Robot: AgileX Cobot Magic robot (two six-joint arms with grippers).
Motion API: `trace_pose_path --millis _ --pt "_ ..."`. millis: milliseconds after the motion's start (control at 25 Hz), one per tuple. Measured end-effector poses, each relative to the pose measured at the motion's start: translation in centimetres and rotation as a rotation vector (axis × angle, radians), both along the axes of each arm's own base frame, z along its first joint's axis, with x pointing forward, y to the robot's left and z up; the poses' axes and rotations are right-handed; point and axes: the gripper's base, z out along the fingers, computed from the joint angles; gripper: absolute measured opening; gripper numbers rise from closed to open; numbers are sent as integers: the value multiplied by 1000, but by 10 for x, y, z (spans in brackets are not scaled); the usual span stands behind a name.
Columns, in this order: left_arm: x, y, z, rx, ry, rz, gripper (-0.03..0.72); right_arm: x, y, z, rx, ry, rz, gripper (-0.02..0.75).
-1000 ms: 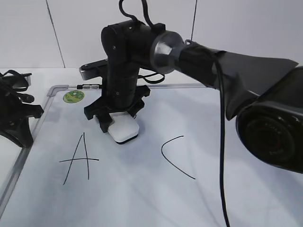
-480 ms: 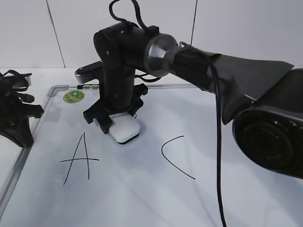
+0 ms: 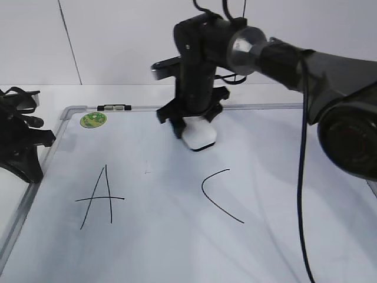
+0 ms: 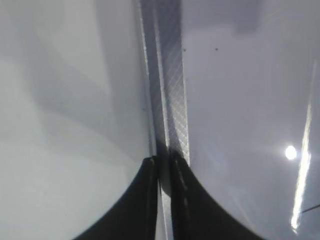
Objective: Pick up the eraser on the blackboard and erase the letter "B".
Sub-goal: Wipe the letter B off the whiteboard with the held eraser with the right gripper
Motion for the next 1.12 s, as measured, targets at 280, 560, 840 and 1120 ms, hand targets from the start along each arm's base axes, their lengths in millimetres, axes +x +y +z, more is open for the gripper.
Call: trace_pose_path --millis 280,560,840,1120 --pt "0 0 0 1 0 -1 21 26 -52 1 -66 -37 -116 549" --pt "0 1 0 3 2 -1 21 11 -22 1 -10 -2 -52 549" --pt "0 1 0 3 2 -1 21 -40 59 0 21 20 121 549" --pt "0 1 0 3 2 -1 21 -60 85 -2 39 33 152 549"
